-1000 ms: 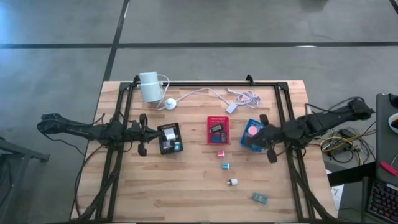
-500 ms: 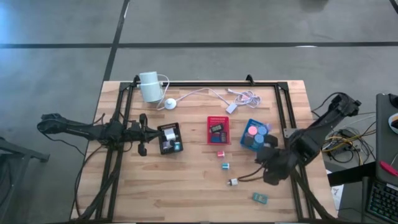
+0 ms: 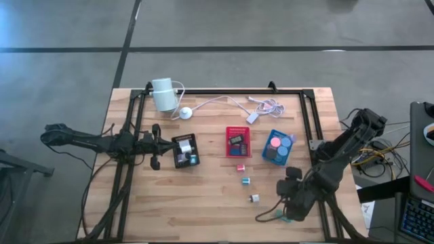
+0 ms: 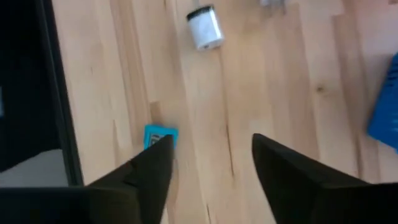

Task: Pick & Place Office items
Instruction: Put the light blue digital clock into the red bin

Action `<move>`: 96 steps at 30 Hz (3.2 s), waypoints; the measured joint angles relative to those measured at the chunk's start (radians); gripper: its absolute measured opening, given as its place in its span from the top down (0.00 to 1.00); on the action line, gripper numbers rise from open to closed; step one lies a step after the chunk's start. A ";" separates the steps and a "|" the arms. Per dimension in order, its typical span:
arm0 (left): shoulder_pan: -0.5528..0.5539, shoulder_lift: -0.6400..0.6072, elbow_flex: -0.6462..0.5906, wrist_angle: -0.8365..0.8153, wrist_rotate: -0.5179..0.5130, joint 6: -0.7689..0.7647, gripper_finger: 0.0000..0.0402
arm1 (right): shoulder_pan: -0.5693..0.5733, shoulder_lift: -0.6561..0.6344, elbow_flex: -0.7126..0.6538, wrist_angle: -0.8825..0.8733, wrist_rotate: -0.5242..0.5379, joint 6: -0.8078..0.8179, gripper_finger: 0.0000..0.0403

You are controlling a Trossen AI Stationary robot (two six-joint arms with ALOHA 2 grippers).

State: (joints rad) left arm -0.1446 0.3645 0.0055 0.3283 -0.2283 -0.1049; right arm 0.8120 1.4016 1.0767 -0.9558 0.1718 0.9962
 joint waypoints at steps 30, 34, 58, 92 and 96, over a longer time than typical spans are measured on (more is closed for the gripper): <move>0.000 0.000 0.000 -0.018 0.003 -0.008 0.99 | 0.071 0.326 -0.001 0.207 -0.224 0.119 0.23; 0.000 0.000 0.000 -0.018 0.002 -0.008 0.99 | 0.078 0.357 -0.001 0.207 -0.233 0.123 0.23; 0.000 0.000 0.000 -0.023 0.000 -0.008 0.99 | 0.081 0.455 -0.001 0.193 -0.247 0.070 0.61; 0.000 0.000 0.000 -0.032 -0.009 -0.004 0.99 | -0.236 0.040 -0.021 0.657 -0.050 -0.736 0.64; 0.000 0.000 0.000 -0.032 -0.012 -0.004 0.99 | -0.314 -0.100 -0.103 0.818 -0.079 -0.832 0.64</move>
State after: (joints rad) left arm -0.1446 0.3641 0.0055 0.2960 -0.2400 -0.1089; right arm 0.4980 1.3020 0.9737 -0.1376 0.0931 0.1645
